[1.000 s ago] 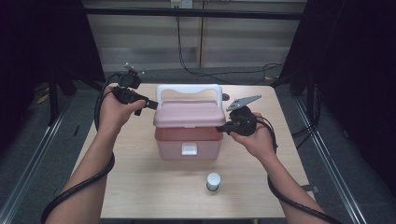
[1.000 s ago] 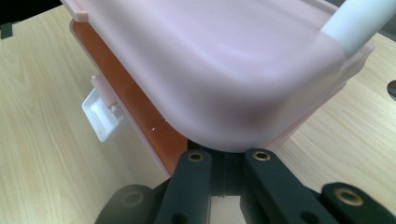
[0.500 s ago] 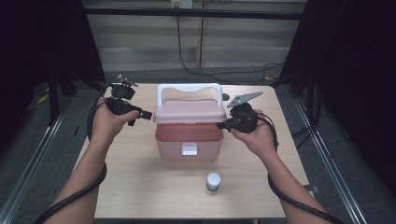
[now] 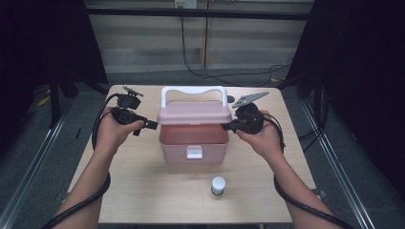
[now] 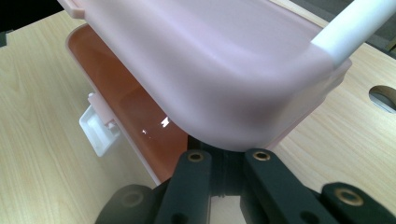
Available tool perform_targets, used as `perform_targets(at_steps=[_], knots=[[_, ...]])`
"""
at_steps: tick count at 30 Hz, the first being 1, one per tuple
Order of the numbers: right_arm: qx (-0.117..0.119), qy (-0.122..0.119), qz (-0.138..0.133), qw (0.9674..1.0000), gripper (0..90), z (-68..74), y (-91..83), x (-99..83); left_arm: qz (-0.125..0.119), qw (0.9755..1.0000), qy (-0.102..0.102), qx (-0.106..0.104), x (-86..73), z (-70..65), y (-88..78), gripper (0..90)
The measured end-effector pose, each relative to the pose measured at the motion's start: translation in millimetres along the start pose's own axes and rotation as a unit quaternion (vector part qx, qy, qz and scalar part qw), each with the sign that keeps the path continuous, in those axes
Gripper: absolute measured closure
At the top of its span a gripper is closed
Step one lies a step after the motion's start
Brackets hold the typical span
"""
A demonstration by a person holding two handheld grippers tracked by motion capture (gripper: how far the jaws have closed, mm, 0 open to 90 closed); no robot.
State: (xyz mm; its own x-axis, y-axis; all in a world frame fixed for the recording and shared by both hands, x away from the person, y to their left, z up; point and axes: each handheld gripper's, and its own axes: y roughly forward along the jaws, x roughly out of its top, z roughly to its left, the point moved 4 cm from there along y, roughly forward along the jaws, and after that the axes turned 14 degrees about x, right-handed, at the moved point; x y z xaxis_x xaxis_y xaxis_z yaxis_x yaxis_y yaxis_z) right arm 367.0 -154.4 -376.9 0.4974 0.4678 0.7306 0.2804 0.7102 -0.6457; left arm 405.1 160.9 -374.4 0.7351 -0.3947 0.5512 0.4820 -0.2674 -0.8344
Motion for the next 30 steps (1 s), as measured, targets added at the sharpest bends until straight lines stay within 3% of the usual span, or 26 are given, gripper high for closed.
perform_targets(at_steps=[8,16,30], knots=[[-0.004,0.000,0.001,1.0000,90.0,-0.2,-1.1,2.4,-0.003,0.9999,0.009,-0.010,-3.6,-9.2,2.9,41.9],[-0.004,-0.001,-0.001,1.0000,90.0,-0.2,-0.6,1.8,-0.011,0.9997,0.008,-0.020,2.7,-19.6,3.2,41.8],[-0.003,0.000,-0.001,1.0000,90.0,-2.4,-0.4,0.2,-0.022,0.9996,0.013,-0.014,7.8,-19.1,3.9,41.5]])
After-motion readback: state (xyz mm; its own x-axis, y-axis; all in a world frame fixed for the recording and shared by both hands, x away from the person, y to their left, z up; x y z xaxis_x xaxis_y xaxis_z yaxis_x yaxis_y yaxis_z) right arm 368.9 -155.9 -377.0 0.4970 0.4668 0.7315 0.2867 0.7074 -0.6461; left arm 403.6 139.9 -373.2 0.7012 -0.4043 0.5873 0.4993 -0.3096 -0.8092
